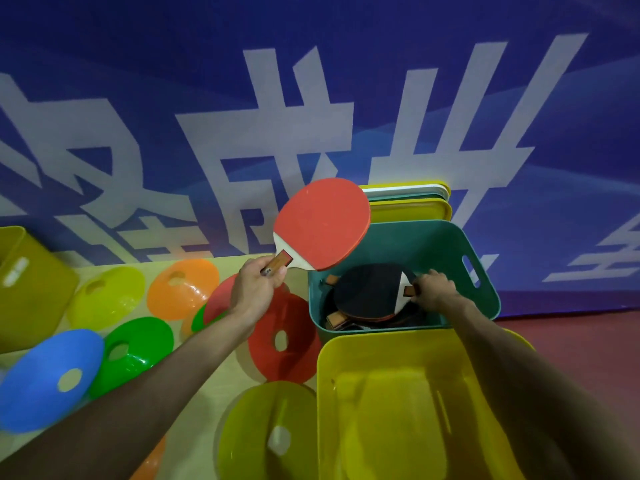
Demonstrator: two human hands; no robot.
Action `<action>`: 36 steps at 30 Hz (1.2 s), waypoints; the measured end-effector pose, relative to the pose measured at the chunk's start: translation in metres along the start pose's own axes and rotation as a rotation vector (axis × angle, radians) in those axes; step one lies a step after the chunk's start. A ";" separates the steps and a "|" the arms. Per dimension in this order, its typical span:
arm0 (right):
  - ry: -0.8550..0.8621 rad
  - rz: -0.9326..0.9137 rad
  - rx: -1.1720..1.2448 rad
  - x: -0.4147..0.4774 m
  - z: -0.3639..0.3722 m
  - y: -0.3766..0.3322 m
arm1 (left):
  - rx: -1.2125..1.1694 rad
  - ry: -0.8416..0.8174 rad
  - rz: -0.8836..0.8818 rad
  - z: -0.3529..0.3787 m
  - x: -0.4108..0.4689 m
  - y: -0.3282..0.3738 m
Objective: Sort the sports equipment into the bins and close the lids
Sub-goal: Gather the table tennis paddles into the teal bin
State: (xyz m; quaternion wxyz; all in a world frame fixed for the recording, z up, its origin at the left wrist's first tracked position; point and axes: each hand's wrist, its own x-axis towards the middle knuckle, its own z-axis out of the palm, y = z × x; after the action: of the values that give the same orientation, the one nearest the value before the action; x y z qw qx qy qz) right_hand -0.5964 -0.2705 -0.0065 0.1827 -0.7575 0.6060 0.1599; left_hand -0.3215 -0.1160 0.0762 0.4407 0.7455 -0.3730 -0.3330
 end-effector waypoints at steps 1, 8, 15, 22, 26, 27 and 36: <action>-0.005 -0.003 0.033 0.000 0.001 0.000 | 0.011 -0.012 0.001 0.001 0.001 -0.001; 0.154 -0.045 0.657 -0.010 -0.027 -0.017 | 0.126 -0.034 0.035 0.019 0.003 -0.004; 0.086 -0.193 1.469 -0.049 -0.079 -0.044 | 0.244 -0.036 0.088 0.033 0.000 0.003; 0.255 0.020 1.420 -0.046 -0.068 -0.033 | 0.254 -0.147 0.085 0.047 0.007 0.005; 0.309 0.192 1.423 -0.036 -0.057 -0.014 | 0.275 -0.262 0.056 0.064 0.013 0.008; 0.324 0.232 1.409 -0.032 -0.053 -0.009 | 0.266 -0.266 0.068 0.068 0.013 0.008; 0.304 0.421 1.130 -0.007 -0.031 0.019 | 0.268 -0.314 0.090 0.090 0.023 0.009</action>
State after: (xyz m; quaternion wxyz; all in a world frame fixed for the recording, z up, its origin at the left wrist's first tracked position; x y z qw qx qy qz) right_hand -0.6161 -0.2828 0.0223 0.4314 -0.4223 0.7527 -0.2625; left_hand -0.3868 -0.1749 0.0455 0.2887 0.7190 -0.5109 -0.3724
